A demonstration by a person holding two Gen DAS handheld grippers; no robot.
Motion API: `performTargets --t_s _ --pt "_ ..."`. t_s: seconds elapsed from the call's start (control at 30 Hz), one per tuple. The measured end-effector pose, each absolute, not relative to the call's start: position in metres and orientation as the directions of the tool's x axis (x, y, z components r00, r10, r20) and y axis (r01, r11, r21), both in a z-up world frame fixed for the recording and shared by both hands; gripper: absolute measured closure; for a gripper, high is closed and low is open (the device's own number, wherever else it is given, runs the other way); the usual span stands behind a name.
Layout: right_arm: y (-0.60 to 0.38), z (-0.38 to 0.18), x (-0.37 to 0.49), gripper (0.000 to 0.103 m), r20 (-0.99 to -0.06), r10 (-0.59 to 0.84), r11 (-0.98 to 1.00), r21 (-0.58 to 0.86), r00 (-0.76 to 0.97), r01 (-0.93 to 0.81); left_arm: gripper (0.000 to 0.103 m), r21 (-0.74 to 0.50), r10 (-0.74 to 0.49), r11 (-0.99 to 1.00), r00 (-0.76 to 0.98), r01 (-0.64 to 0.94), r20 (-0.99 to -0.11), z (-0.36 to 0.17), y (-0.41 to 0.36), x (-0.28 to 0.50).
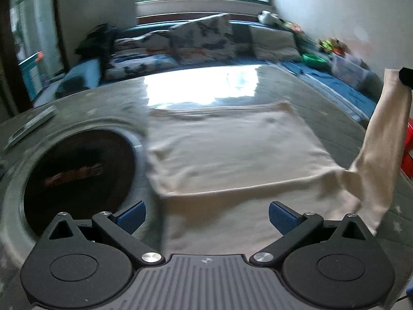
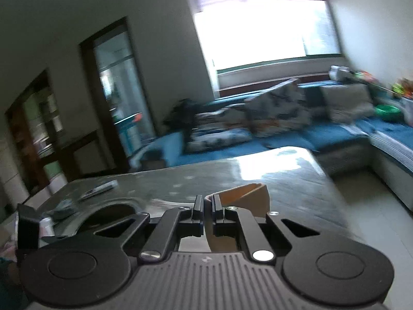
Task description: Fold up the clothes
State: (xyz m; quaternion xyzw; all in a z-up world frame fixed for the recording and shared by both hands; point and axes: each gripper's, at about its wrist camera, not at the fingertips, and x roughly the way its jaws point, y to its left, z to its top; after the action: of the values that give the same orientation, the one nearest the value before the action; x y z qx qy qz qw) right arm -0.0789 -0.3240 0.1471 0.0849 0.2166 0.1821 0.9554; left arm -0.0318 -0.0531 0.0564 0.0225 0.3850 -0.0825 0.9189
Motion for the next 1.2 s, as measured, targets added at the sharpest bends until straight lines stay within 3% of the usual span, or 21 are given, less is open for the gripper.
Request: performTargets --t_s 0.4,0.53,0.6,0.67,0.9,1.2 --pt "-0.168 0.108 -0.057 0.098 -0.516 0.554 0.813 0.166 0.653 -0.558 0.000 -0.074 -0.055 0.997 0.685 0.002 -0.727 0.044 0.022 -0.052" --pt "-0.146 0.091 -0.059 0.093 -0.554 0.576 0.785 0.169 0.601 -0.596 0.000 -0.087 -0.056 0.996 0.682 -0.011 -0.729 0.043 0.027 -0.055" --pt "-0.151 0.094 -0.061 0.090 -0.549 0.581 0.784 0.178 0.601 -0.595 0.000 -0.085 -0.056 0.996 0.687 -0.008 -0.725 0.044 0.028 -0.056" --pt "-0.164 0.100 -0.065 0.077 -0.546 0.572 0.791 0.170 0.613 -0.587 0.000 -0.084 -0.058 0.996 0.692 -0.004 -0.720 0.046 0.028 -0.057" --pt "-0.226 0.089 -0.072 0.075 -0.610 0.430 0.869 0.081 0.666 -0.488 0.000 -0.113 -0.133 0.991 0.711 0.075 -0.690 0.056 0.005 -0.059" --pt "-0.277 0.044 -0.091 0.075 -0.674 0.355 0.918 0.119 0.648 -0.378 0.006 -0.131 -0.272 0.960 0.703 0.249 -0.658 0.062 -0.050 -0.052"
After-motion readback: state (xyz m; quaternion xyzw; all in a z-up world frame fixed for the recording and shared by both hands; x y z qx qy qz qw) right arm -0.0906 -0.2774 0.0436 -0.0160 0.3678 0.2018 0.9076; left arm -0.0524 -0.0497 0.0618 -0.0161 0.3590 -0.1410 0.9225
